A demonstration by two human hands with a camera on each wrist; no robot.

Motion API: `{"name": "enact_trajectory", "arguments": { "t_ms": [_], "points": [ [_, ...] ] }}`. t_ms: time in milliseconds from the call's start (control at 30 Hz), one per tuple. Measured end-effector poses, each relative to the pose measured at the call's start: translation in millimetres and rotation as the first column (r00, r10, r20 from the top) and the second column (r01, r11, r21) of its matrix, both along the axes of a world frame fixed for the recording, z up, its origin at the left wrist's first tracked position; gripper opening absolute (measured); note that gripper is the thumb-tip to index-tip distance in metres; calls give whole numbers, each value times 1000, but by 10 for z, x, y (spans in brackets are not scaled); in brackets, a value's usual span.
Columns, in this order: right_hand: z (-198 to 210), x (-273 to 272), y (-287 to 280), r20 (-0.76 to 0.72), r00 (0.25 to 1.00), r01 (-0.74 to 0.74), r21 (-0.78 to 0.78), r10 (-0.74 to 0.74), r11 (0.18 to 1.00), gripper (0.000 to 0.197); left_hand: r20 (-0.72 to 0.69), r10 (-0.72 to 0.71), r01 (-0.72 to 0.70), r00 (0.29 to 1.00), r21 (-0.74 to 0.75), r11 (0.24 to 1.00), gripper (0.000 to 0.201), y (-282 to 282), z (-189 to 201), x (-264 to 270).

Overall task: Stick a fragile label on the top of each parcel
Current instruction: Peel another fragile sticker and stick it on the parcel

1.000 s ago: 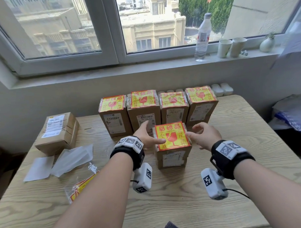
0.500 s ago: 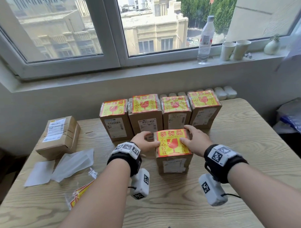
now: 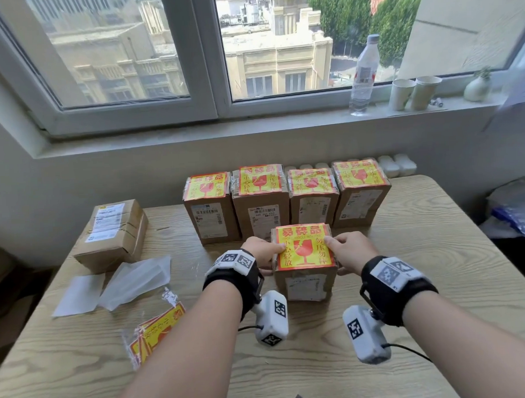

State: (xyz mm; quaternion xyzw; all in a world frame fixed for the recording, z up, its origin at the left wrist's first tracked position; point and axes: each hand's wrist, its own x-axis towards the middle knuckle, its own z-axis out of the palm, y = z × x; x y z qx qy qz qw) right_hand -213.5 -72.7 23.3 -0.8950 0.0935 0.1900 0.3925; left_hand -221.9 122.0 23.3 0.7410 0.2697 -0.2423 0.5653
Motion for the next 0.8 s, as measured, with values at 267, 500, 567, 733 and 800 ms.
{"name": "enact_trajectory", "arguments": {
  "t_ms": [267,500,567,733,800],
  "points": [
    [273,-63,280,124,990,-60,-63,67,996,42,94,20,-16,995,-34,999,45,362,229,-218],
    [466,-133,599,188,974,-117,-40,122,992,40,186,-120,140,975,-96,986,84,727,436,-495],
    [498,-153,691,193,971,-137,-20,139,990,38,195,-138,156,971,-77,985,104,792,462,-567],
    [544,-196,915,218,957,-198,6,192,980,38,252,-105,81,962,101,992,106,989,482,-716],
    [564,-211,1013,230,950,-223,18,213,975,40,252,-76,47,965,121,992,106,1096,480,-778]
  ]
}}
